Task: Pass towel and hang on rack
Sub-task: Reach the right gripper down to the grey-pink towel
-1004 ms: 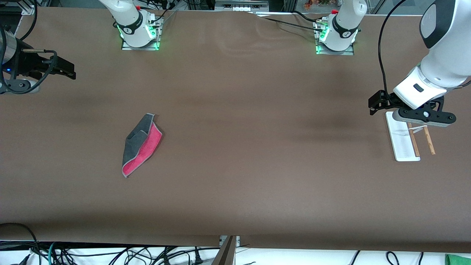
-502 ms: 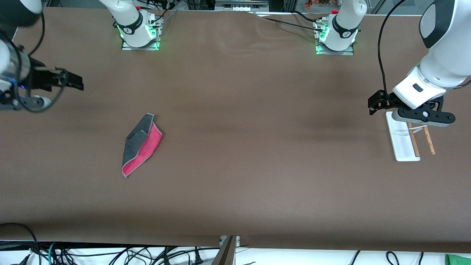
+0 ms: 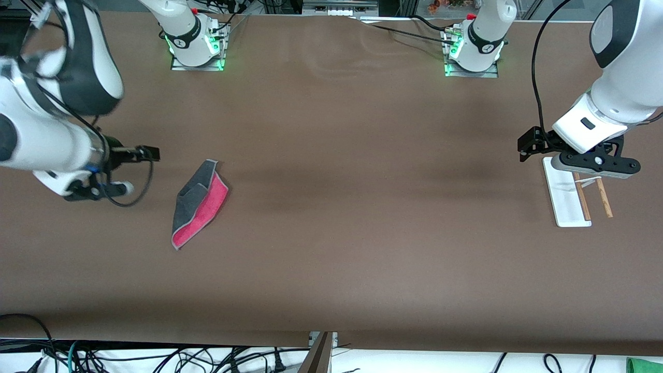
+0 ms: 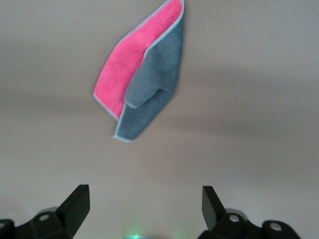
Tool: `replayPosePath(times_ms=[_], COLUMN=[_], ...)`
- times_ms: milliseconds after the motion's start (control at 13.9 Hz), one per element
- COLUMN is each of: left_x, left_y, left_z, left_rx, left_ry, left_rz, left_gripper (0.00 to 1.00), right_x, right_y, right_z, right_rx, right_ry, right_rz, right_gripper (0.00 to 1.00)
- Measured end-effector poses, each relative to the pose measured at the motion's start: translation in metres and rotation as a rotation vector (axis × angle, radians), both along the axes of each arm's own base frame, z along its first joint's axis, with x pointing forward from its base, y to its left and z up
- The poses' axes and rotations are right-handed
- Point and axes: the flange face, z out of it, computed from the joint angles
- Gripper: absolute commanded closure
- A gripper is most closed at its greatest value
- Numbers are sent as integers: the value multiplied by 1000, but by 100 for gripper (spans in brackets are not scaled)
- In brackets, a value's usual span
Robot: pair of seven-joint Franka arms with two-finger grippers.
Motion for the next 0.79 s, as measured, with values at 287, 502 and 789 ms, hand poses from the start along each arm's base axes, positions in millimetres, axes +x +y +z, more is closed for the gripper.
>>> replayPosePath(times_ms=[287, 502, 789], left_x=[0, 0, -1], left_y=[-1, -1, 0], left_z=[0, 0, -1], left_rx=[0, 0, 1], left_ry=[0, 0, 8], left_rz=[-1, -1, 0], left_gripper=[0, 0, 0], right_x=[0, -10, -23], right_y=[22, 45, 70], right_z=[-74, -114, -171], right_rx=[-59, -125, -144], right_ry=[-9, -7, -29], right_rz=[92, 195, 300], right_gripper=[0, 0, 0])
